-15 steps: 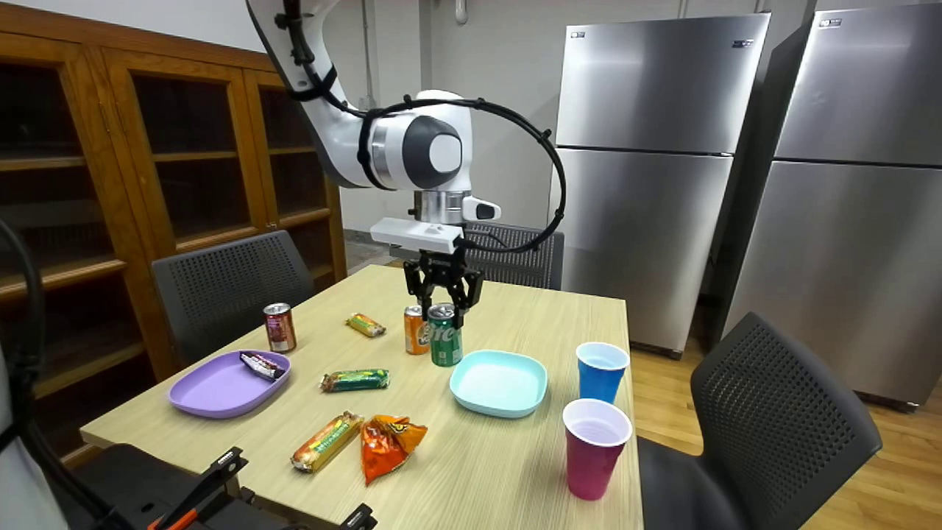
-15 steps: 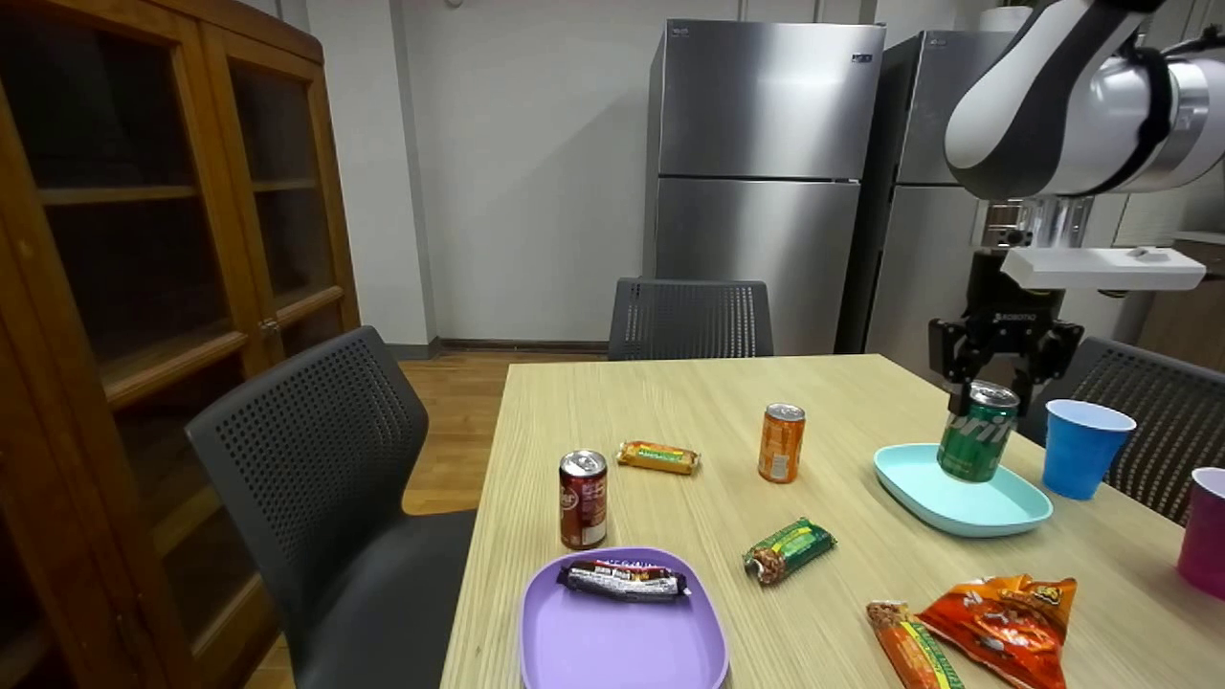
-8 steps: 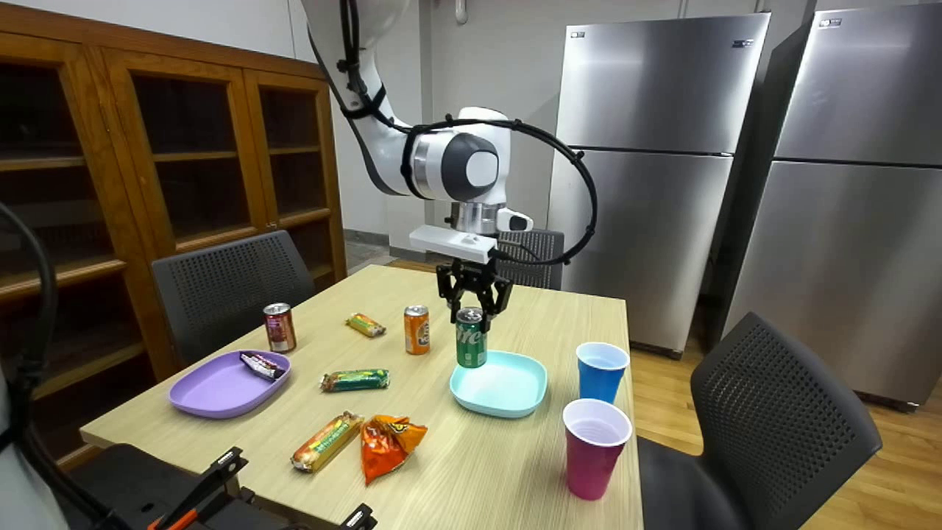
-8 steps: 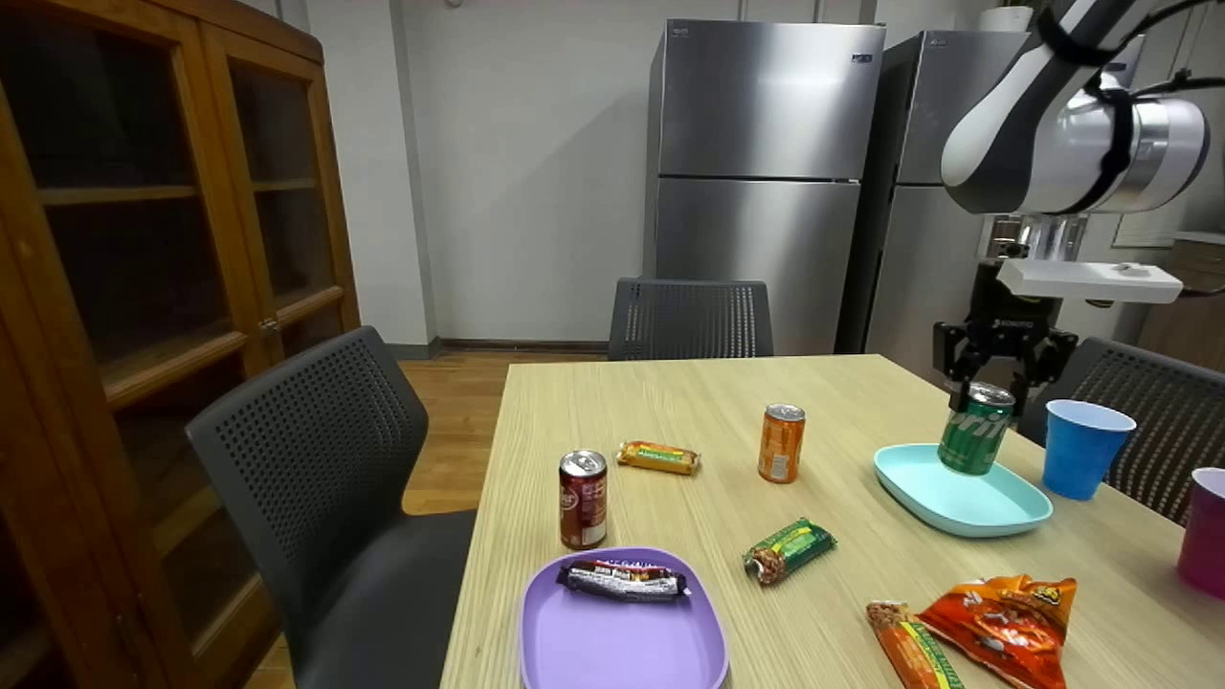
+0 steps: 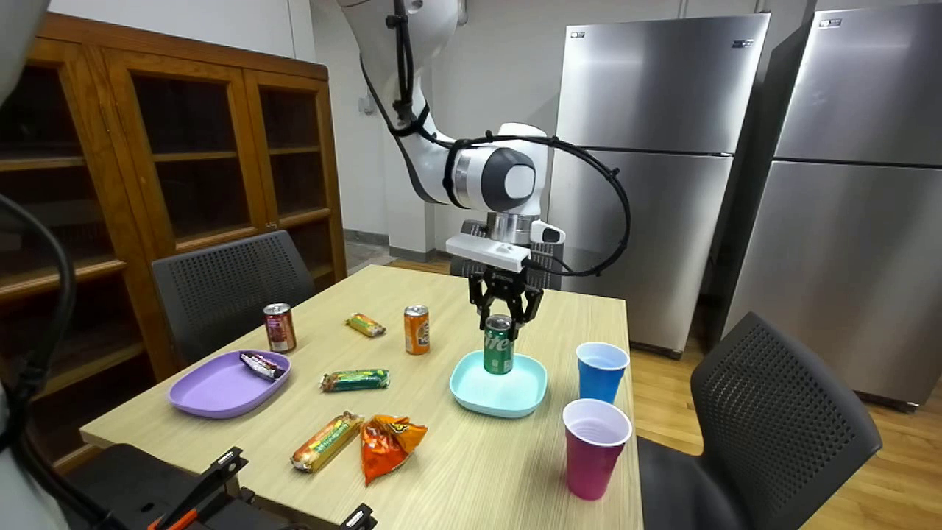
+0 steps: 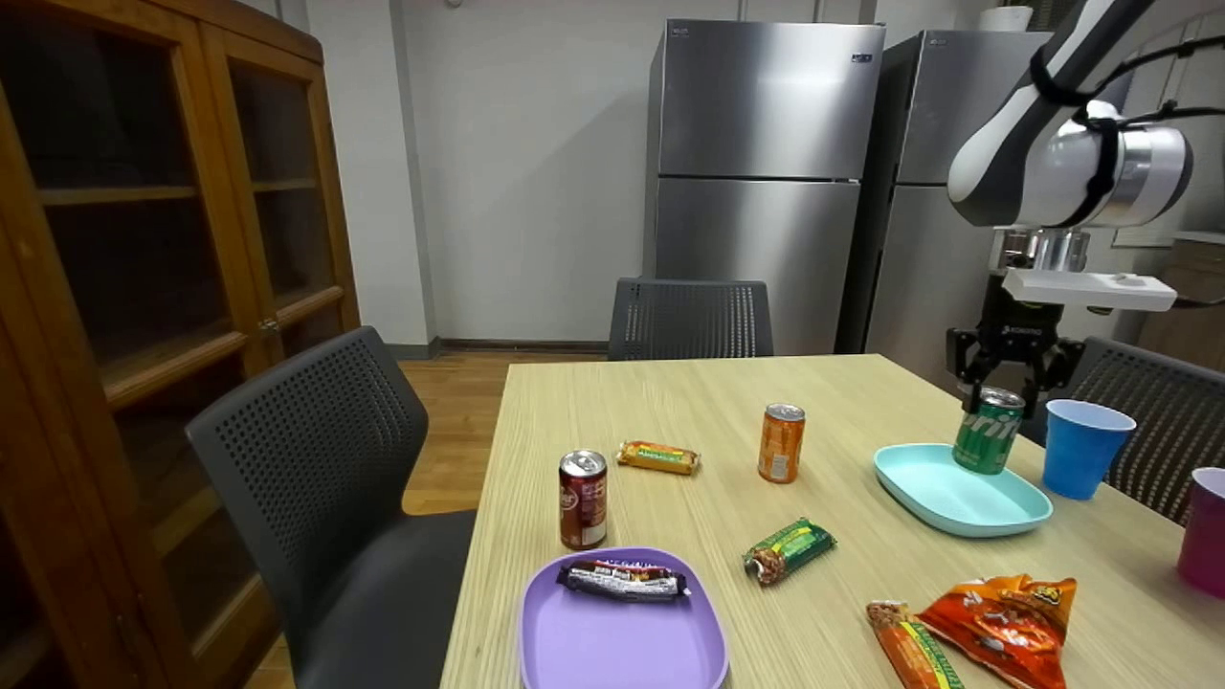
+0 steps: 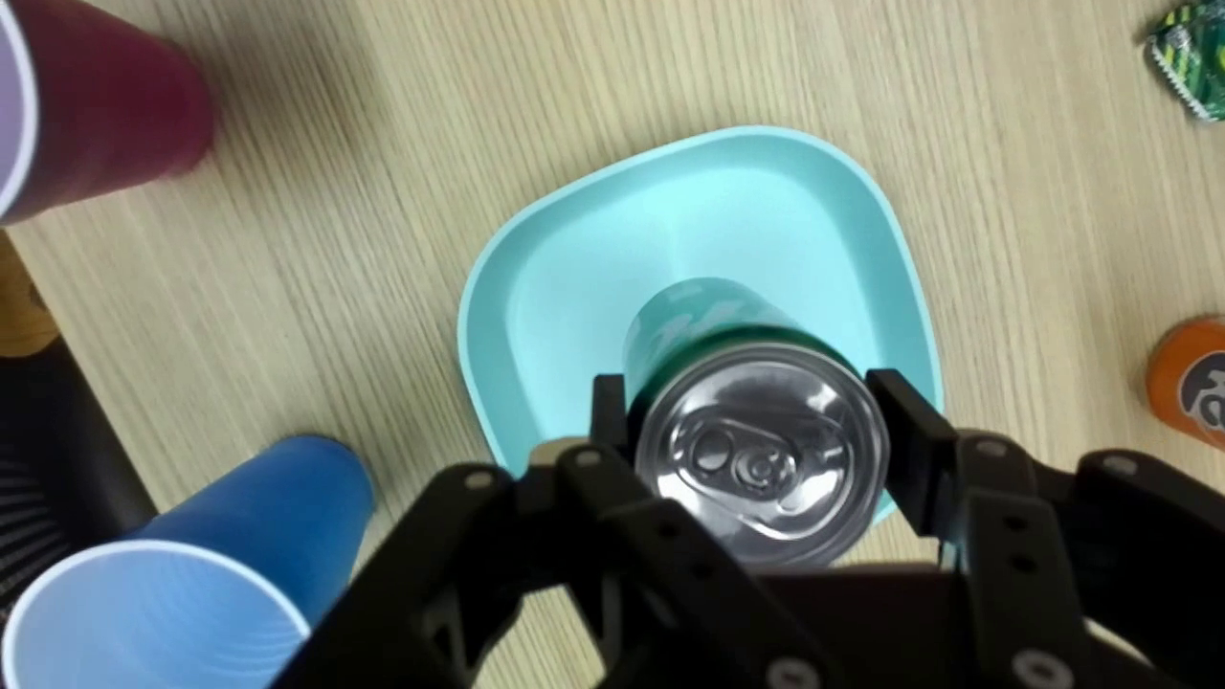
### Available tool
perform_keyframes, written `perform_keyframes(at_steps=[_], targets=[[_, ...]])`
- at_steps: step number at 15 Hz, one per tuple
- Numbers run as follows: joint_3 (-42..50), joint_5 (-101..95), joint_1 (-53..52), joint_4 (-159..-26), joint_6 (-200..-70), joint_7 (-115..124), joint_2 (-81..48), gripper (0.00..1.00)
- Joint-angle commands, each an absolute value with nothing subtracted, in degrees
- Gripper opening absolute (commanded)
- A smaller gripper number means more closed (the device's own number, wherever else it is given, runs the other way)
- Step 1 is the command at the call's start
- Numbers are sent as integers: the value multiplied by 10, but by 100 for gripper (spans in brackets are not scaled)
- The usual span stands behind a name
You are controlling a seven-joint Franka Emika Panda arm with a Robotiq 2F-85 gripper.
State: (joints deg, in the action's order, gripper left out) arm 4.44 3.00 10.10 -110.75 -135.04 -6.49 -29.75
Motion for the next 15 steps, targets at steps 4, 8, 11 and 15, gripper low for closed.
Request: perform_keyframes(at_steps=[4, 8, 11, 15], targets=[[44, 42, 125, -1026, -1311, -67, -360, 38], [43, 41, 131, -1013, -1312, -65, -378, 38], [43, 41, 133, -1009, -1314, -66, -386, 38], [46, 38, 133, -1015, -1317, -64, -385, 38]])
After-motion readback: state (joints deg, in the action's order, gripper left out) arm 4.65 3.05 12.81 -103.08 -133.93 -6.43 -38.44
